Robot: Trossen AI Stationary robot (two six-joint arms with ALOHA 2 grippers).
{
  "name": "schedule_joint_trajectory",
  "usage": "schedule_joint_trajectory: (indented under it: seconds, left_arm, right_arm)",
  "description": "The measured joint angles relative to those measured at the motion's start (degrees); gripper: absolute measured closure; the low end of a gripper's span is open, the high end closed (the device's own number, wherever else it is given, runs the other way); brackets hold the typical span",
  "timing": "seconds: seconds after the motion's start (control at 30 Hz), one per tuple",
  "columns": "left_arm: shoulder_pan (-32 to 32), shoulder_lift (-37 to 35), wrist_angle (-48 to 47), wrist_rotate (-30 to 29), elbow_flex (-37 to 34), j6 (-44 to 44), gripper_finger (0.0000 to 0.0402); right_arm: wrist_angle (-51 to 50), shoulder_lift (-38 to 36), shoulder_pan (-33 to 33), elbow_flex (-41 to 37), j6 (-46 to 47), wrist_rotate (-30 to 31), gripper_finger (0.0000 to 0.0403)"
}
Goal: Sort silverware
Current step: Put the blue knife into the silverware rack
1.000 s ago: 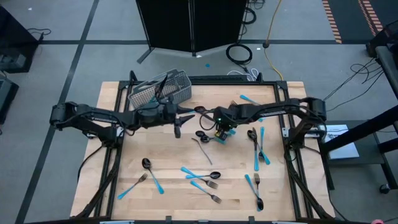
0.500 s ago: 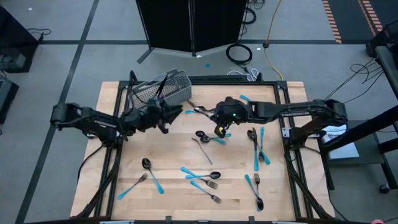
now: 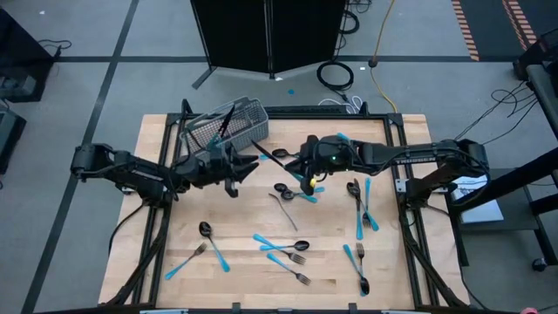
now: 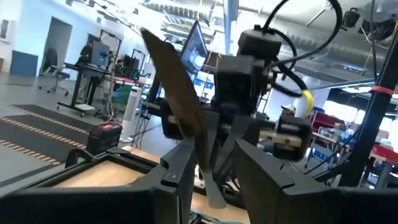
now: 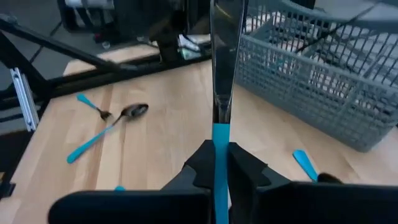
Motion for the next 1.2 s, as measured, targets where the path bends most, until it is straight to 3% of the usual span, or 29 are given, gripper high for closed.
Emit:
schedule_joint_trajectory:
  seconds: [0.27, 0.47, 0.7, 0.9, 1.2]
  left_arm:
    - [-0.83, 4.24, 0.19, 0.62, 0.61, 1.44, 0.0292]
    - [-1.61, 8.59, 0.26, 8.56, 4.52, 2.78, 0.0289]
    - [-3.23, 14.14, -0.13, 9.10, 8.57, 6.99, 0.0222]
    - [-3.32, 14.69, 0.13, 6.99, 9.11, 8.94, 0.0160]
    - [-3.43, 14.43, 0.54, 9.30, 9.11, 8.88, 0.0141]
  right_arm:
    - [5.19, 0.00, 2.18, 0.00, -1.04, -2.95, 0.0392]
    - [7.05, 0.00, 3.65, 0.00, -1.07, -2.86, 0.0392]
    - [5.67, 0.00, 4.91, 0.00, -1.33, -2.85, 0.0392]
    - [4.76, 0.00, 5.43, 0.00, -1.54, -2.84, 0.0392]
    - [4.46, 0.00, 5.43, 0.00, -2.34, -2.73, 0.0392]
